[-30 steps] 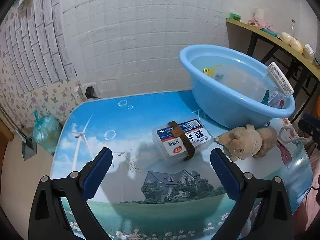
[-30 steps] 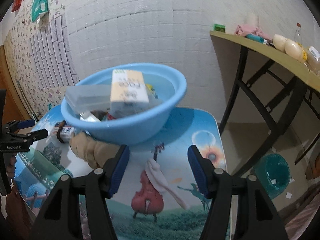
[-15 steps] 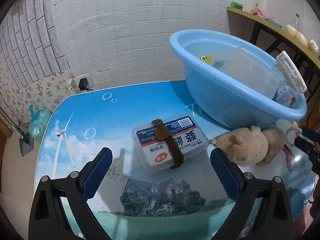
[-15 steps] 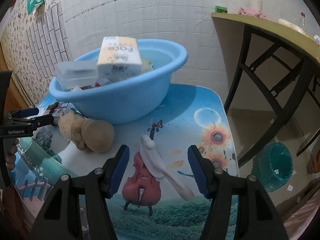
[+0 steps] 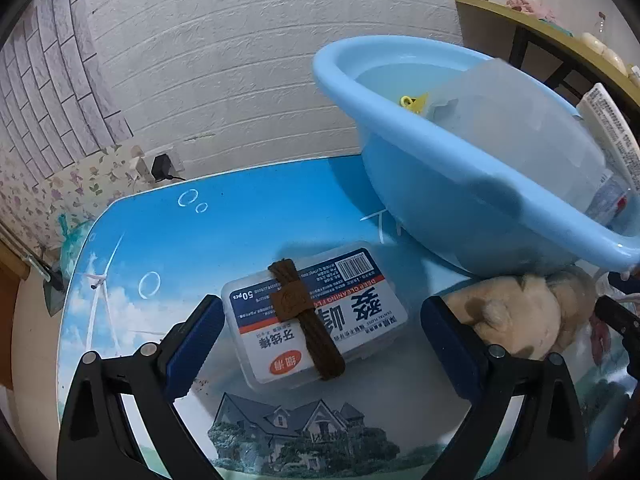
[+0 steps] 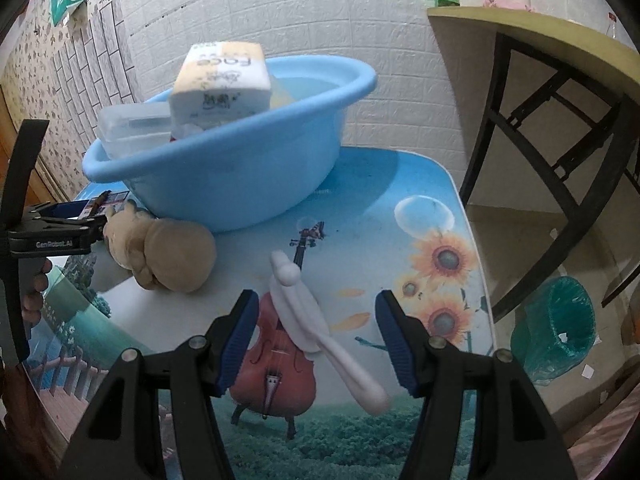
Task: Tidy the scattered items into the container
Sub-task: 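Grasp the white hook with the right gripper while the left gripper grasps the toothpick box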
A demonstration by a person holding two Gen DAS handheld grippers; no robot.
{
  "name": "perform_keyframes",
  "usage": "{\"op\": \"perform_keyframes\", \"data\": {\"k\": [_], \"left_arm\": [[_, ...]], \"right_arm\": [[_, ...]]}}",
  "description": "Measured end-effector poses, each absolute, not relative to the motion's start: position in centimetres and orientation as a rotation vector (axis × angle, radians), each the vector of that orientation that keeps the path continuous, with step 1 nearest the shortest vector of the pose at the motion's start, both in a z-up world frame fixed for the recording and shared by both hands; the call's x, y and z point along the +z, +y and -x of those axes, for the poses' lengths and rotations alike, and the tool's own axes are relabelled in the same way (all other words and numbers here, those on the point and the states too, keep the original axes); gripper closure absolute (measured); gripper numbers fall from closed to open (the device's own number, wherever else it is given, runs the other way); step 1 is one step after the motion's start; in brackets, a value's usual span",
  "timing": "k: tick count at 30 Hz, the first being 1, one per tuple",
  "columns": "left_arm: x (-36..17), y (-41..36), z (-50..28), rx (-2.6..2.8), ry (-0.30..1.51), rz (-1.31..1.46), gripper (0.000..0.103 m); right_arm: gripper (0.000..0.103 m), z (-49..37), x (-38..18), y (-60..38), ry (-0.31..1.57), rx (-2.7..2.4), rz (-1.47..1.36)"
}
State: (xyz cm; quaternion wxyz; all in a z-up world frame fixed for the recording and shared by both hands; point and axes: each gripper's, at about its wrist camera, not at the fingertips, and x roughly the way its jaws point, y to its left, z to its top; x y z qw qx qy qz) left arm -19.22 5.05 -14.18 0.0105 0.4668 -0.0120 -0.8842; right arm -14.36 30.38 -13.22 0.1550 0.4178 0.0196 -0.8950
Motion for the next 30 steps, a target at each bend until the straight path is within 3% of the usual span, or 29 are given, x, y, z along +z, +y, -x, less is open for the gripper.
{"op": "perform_keyframes", "data": {"k": [3,6,10,18,30], "left_arm": [[-14.6,4.9,19.5,-2.739,-0.041,-1.480,0.004],[-14.8,4.9,19.4,-2.742,-0.080,-1.483,0.013],[-14.7,4.7,19.0,-2.737,-0.082,-1.488,0.013],[-13.3,3.9,16.3,-2.778,-0.040,-1.475,0.013],[-11.8,3.8,9.8,-2.869,0.002,-1.468,0.013]], "right_arm": [[0.043,14.5,-13.6,30.3,0.051,-2.546,-1.206],[0.043,14.4,-13.6,30.1,0.062,-2.528,-1.197],[0.072,14.1,-13.6,29.7,0.092,-2.526,-1.193],[0.087,13.5,-13.3,29.8,0.020,-2.488,-1.207],[0.087,10.1,-12.2,27.4,0.030,-2.464,-1.201]]}}
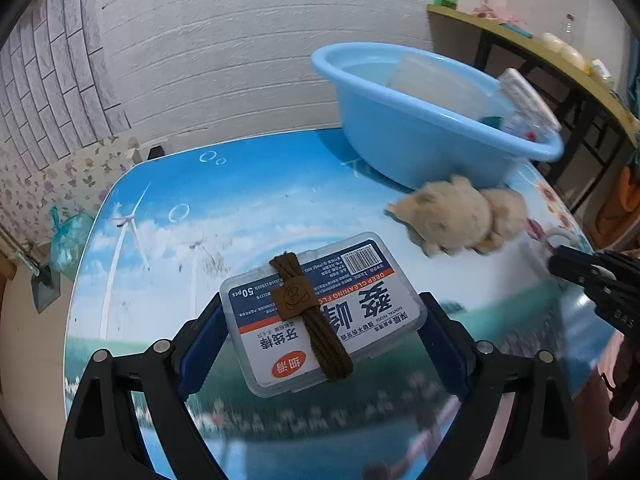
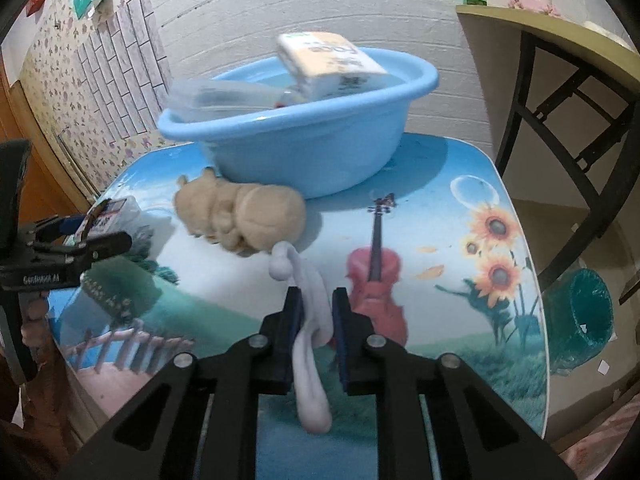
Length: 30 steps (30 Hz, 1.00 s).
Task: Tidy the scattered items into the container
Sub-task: 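Grasp the white hook with the right gripper while the left gripper grasps the toothpick box, then lift the white hook and toothpick box off the table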
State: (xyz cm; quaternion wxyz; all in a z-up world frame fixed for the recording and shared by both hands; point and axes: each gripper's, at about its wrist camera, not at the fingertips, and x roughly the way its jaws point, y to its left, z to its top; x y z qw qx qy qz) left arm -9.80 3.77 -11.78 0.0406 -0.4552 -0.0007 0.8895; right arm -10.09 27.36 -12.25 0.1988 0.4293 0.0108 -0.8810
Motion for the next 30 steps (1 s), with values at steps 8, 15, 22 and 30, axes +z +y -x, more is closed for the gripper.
{"op": "perform_keyframes", "data": {"k": [8,15,22,30], "left_arm": [[-11.6,3.7,6.2,2.710,0.013,1.357,0.012],[-12.1,3.2,4.3,2.703,-0.012,1.386,0.012],[-12.9,3.3,3.4,2.692,-0.007,1.406,0.012],[-13.5,3.0,3.0,2.690,-0.046,1.450,0.012]], "right_arm": [[0.088,7.8,-12.5,25.7,0.078,-2.485,-1.220],[0.088,6.9,-12.8,26.4,-0.007,-2.525,-1.251],[0.087,6.1,-12.5,25.7,0.039,-2.530,-1.241],[0.080,4.6,-11.6,26.4,0.070,-2.539,-1.209]]}}
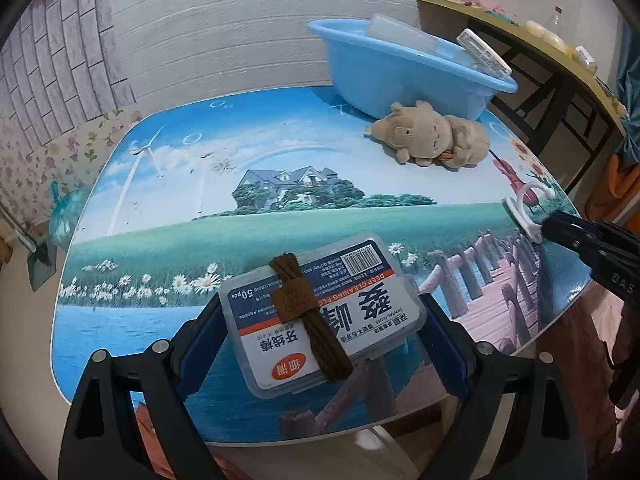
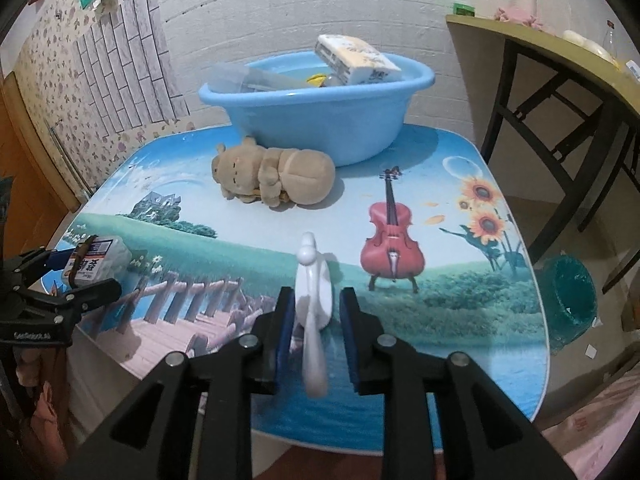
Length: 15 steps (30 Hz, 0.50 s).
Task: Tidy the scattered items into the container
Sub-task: 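Lift the white hook and toothpick box off the table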
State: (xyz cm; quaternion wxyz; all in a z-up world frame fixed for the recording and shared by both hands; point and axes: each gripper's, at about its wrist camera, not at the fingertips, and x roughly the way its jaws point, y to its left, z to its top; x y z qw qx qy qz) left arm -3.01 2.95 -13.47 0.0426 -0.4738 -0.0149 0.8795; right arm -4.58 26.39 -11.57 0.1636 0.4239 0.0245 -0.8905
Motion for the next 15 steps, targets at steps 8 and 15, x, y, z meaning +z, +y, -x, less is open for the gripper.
{"op": "perform_keyframes", "data": {"k": [8,15], "left_arm": [[-13.8,2.8,3.1,2.689,-0.075,1.486,0.012],[-13.8,2.8,3.1,2.692,-0.092,1.500,0.012]], "right_arm": [[0.080,3.4,-12.1,27.6,0.057,-2.536,-1.229],[0.080,3.4,-11.7,27.4,0.052,-2.539,-1.198]]}}
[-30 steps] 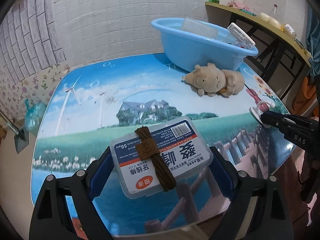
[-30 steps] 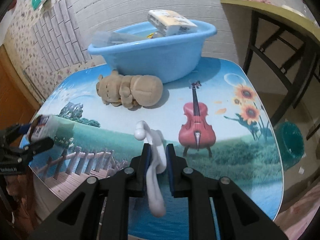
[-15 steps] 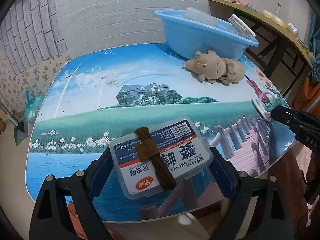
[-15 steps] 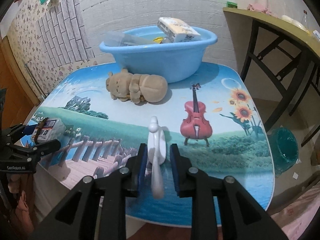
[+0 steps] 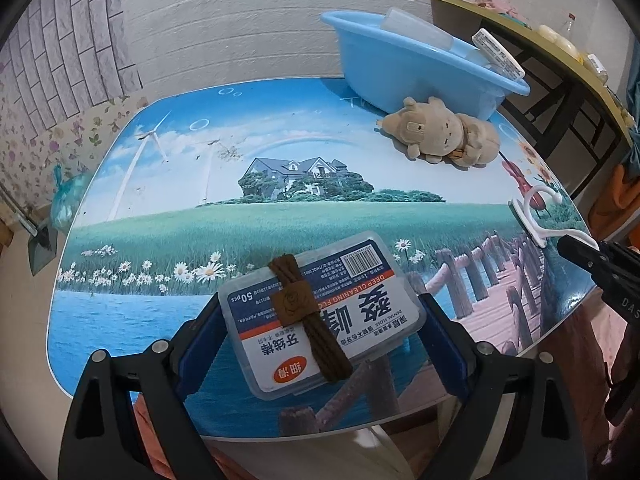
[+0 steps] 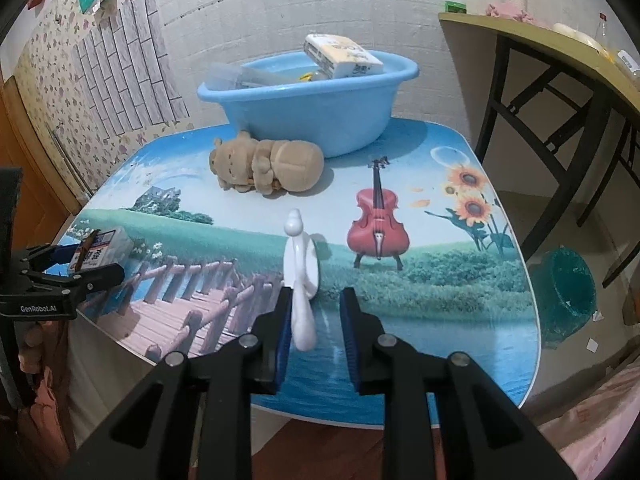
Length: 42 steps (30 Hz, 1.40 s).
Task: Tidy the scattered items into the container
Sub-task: 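Lift the white hook and toothpick box off the table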
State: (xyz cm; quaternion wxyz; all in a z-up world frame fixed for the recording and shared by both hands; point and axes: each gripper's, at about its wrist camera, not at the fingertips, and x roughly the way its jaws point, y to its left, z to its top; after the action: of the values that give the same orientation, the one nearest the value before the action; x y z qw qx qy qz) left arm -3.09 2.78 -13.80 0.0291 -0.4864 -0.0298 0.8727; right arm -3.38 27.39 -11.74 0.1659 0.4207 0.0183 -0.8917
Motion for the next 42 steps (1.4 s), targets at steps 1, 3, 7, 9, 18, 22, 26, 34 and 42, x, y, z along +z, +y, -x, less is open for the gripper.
{"op": "perform_keyframes", "data": {"k": [1,3,7,9,18,22,26,34,42], "left_arm": [[-13.8,2.8,3.1,2.693,-0.090,1.502,0.012],[-13.8,2.8,3.1,2.697,-0.083,1.506,0.012],[-13.7,2.9,3.0,2.702,-0.094,1.514,0.012],[-13.8,3.0,3.0,2.701,-0.095,1.509,0.012],[-14.0,3.0,3.3,2.736,-0.040,1.469,0.005],[-12.9,3.3,2.5,2.761,-0.012,1.408,0.004],[-12.1,3.4,1.6,2.765,-0.050,1.385,0.004],[-13.0,2.9,1.3,2.791,-0.169,1.485,0.004],[-14.2,4.0,2.0,2.786,-0.182,1.553,0.004]], "right_arm": [[0.080,3.3,-11.7,27.3,0.056,-2.536,-1.192],[0.080,3.3,-11.7,27.0,0.072,-2.533,-1.182],[0.080,3.1,-11.5,26.8,0.072,-2.532,-1.161],[0.080,3.1,-11.5,26.7,0.076,-2.528,-1.162],[0.080,3.1,-11.7,26.4,0.077,-2.513,-1.178],[0.080,3.1,-11.6,26.5,0.064,-2.523,-1.172],[0.080,3.2,-11.8,26.4,0.067,-2.514,-1.178],[0.092,3.0,-11.9,26.0,0.106,-2.507,-1.150],[0.091,3.4,-11.8,26.2,0.078,-2.518,-1.138]]}}
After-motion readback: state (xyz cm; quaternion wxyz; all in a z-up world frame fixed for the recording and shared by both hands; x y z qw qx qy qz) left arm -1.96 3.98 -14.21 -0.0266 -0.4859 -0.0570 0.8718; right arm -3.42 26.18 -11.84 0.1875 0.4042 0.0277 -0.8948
